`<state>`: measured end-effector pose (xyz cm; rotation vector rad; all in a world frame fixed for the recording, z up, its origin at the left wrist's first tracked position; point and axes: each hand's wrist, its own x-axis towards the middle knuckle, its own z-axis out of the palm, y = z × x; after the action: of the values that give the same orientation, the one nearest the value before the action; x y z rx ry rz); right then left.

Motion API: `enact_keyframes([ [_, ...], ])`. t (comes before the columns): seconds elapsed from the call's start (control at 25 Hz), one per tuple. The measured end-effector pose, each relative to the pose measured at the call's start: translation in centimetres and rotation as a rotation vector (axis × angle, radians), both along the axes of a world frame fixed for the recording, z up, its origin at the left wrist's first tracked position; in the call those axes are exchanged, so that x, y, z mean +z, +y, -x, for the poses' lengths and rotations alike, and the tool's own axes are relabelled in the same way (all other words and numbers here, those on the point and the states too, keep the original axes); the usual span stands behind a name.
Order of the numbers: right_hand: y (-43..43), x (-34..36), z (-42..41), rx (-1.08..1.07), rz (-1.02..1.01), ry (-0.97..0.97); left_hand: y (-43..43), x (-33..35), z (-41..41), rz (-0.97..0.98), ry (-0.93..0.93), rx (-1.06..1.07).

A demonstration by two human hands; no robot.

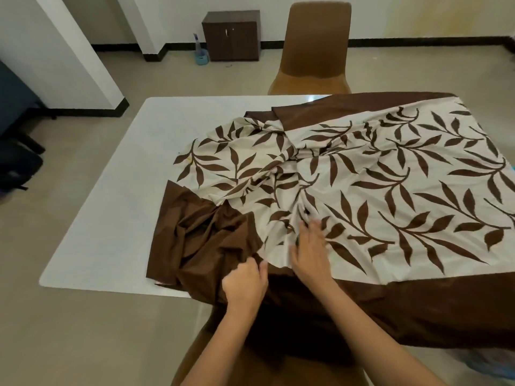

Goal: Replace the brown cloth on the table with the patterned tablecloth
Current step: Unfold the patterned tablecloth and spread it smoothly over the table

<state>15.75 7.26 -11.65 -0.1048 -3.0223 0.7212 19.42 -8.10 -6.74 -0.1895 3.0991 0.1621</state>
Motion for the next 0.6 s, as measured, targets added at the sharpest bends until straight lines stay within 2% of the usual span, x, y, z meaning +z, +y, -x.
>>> enact_keyframes([
  [0.08,-2.6,-0.5,1.1,0.182,0.022,-0.048,-2.7,0.0,2.3,-0.145,0.280,-0.068],
  [0.12,-3.7,-1.0,1.3,0.239,-0.003,-0.096,-4.4,-0.7,3.6,-0.235,0.301,-0.056],
  [0.16,-4.6,-1.7,1.4,0.272,-0.041,-0.145,-6.3,-1.4,5.0,-0.313,0.218,-0.006],
  [0.24,-5.0,-2.9,1.1,0.285,-0.123,-0.184,-9.4,-3.3,6.5,-0.380,-0.098,0.141],
  [0.32,-4.3,-3.6,1.0,0.284,-0.183,-0.163,-12.3,-5.3,7.3,-0.297,-0.288,0.219],
  [0.6,-1.1,-3.3,1.3,0.233,-0.240,-0.102,-21.0,-5.7,7.8,-0.223,-0.313,0.335],
])
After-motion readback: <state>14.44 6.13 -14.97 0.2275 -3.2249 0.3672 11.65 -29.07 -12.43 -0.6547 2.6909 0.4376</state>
